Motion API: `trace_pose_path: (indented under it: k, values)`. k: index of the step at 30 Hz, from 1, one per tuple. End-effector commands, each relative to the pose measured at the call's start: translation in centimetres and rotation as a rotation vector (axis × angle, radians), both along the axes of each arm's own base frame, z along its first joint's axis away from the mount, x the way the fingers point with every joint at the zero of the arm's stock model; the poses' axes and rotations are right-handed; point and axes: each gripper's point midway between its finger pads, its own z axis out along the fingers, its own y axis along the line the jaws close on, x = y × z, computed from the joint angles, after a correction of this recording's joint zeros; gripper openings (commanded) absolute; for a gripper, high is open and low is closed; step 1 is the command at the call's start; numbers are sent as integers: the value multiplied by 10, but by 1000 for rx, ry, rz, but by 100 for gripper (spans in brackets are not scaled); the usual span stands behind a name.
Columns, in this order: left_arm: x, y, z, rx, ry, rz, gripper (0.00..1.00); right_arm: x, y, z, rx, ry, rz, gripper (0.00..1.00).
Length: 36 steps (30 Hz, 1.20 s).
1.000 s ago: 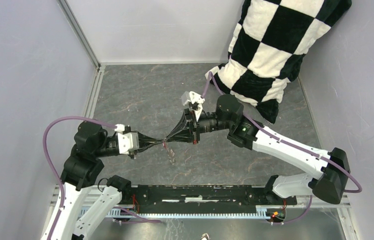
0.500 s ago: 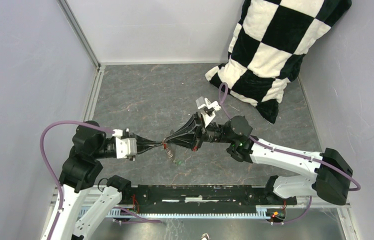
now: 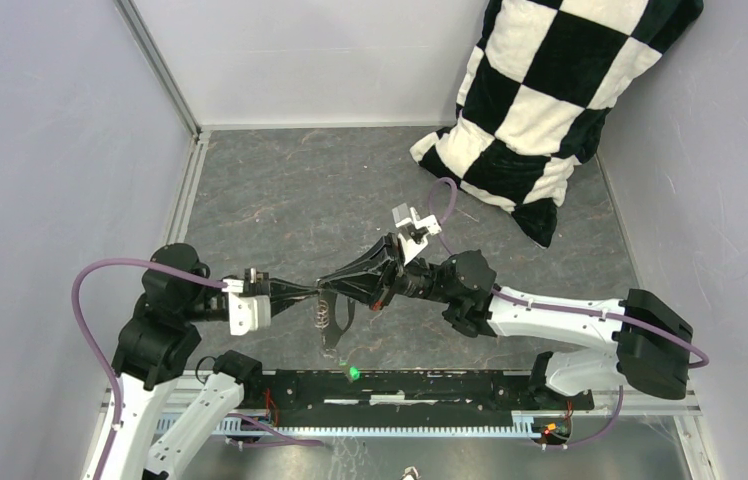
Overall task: Put the keys on the keyring
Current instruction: Adjust the key on the keyring, then place the keyring at the center of the board.
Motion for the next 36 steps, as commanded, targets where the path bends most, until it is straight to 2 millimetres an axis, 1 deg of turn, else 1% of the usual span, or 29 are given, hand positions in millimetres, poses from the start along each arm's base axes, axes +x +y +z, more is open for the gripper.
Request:
trace_pose_path:
  k: [1, 2, 4, 5, 6, 8, 12, 14, 16, 18, 20, 21, 23, 25, 26, 28, 31, 33, 36]
  values:
    - [-13, 1, -4, 11, 4, -39, 3, 8, -18, 44, 175, -64, -114, 1]
    - [-14, 1, -3, 8, 9, -42, 8, 9, -20, 44, 184, -70, -123, 0]
    - [-18, 2, -1, 1, 10, -53, 27, 10, -23, 43, 190, -87, -144, 0]
    - [-20, 2, 0, -2, 9, -57, 33, 13, -23, 41, 186, -98, -162, 0]
    - [-22, 2, 0, -4, 11, -60, 36, 15, -25, 38, 180, -105, -183, 0]
    - [-22, 2, 0, -6, 23, -61, 38, 19, -30, 33, 181, -126, -226, 0]
    - [-20, 0, 1, -11, 59, -58, 39, 29, -38, 18, 158, -184, -319, 0]
    - [-16, -1, 4, -25, 83, -41, 39, 32, -41, 9, 136, -219, -358, 0]
    - [-11, -1, 7, -43, 116, -7, 40, 39, -41, -6, 76, -246, -399, 0]
    - [2, -1, 13, -76, 155, 74, 43, 47, -42, -21, 15, -266, -425, 0]
    - [22, 3, 18, -111, 196, 190, 51, 58, -44, -36, -39, -267, -437, 0]
    - [33, 6, 19, -123, 214, 250, 58, 65, -45, -45, -64, -257, -438, 0]
    - [62, 12, 15, -132, 269, 393, 76, 79, -48, -63, -104, -230, -431, 1]
    - [92, 21, 5, -128, 336, 544, 94, 90, -49, -83, -145, -204, -434, 2]
    - [106, 25, -1, -119, 372, 608, 99, 95, -47, -94, -172, -208, -436, 3]
    - [130, 35, -17, -95, 430, 740, 100, 110, -43, -119, -246, -183, -443, 3]
    - [159, 53, -35, -63, 464, 914, 100, 129, -42, -148, -330, -160, -465, 7]
    - [173, 67, -44, -56, 441, 1011, 100, 140, -44, -166, -376, -146, -471, 8]
    - [188, 87, -60, -50, 414, 1119, 100, 159, -49, -193, -455, -105, -497, 7]
